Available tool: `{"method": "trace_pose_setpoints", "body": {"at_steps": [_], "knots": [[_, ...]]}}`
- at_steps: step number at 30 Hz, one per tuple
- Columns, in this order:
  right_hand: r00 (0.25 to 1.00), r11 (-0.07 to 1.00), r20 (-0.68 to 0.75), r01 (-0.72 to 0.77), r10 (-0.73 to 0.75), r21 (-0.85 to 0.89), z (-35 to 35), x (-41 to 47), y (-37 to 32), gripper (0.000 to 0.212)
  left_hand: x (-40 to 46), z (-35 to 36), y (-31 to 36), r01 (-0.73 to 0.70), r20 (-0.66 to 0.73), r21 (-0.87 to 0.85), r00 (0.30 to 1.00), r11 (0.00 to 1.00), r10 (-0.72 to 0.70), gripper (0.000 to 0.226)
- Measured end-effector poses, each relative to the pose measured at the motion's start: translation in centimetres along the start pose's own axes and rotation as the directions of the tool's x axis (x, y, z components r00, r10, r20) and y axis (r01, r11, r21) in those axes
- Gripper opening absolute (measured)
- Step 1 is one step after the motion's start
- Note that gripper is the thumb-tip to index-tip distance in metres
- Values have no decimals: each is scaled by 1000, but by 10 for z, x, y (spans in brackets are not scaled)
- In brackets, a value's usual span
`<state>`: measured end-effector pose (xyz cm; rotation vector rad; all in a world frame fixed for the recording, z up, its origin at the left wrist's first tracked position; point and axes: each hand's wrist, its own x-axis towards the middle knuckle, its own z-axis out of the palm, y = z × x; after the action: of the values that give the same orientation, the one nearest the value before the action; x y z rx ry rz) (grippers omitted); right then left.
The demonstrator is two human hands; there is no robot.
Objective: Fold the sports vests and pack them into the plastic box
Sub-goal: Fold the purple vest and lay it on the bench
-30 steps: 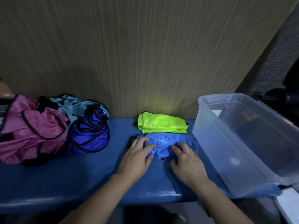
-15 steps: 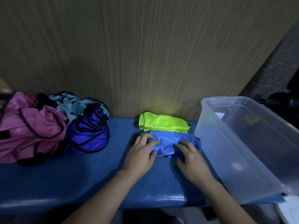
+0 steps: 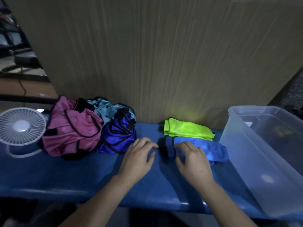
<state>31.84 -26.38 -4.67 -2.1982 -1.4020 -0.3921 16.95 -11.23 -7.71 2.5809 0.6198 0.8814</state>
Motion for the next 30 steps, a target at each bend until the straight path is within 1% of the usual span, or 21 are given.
{"method": "trace_pose_setpoints", "body": {"at_steps": [2, 3, 7, 9, 12, 16, 18, 20, 22, 25, 28, 30], "knots": [[999, 999, 43, 13, -15, 48, 10, 5, -19, 28, -6, -13, -14, 40, -31, 54, 999, 998, -38, 26], [998, 997, 66, 18, -23, 79, 15, 8, -29, 29, -8, -19, -22, 63, -47, 92, 997, 994, -59, 30], [991, 985, 113, 54, -73, 165, 33, 17, -64, 27, -14, -40, -51, 166, -48, 257, 986, 952, -159, 55], [984, 980, 154, 58, -88, 193, 41, 20, -77, 29, -17, -46, -63, 195, -39, 287, 981, 938, -192, 64], [968, 979, 233, 49, -97, 200, 54, 23, -86, 35, -20, -49, -74, 231, -42, 320, 972, 919, -230, 69], [944, 974, 324, -19, -57, 227, 70, 27, -92, 41, -17, -47, -77, 289, -37, 385, 954, 876, -298, 76], [935, 958, 355, -86, -17, 273, 77, 33, -96, 46, -15, -46, -81, 315, -58, 398, 946, 861, -319, 68], [931, 935, 362, -159, 36, 317, 84, 40, -100, 50, -15, -44, -85, 317, -93, 403, 948, 859, -306, 52], [930, 887, 351, -249, 108, 388, 90, 48, -104, 51, -14, -43, -87, 310, -118, 398, 951, 864, -286, 36], [912, 777, 341, -383, 230, 500, 99, 59, -109, 53, -15, -45, -83, 280, -124, 375, 960, 883, -252, 18], [872, 644, 377, -486, 312, 591, 100, 63, -113, 55, -20, -52, -73, 231, -92, 312, 973, 922, -213, 11], [840, 562, 419, -542, 345, 625, 97, 63, -115, 56, -25, -59, -63, 181, -28, 262, 983, 948, -179, 12]]}}
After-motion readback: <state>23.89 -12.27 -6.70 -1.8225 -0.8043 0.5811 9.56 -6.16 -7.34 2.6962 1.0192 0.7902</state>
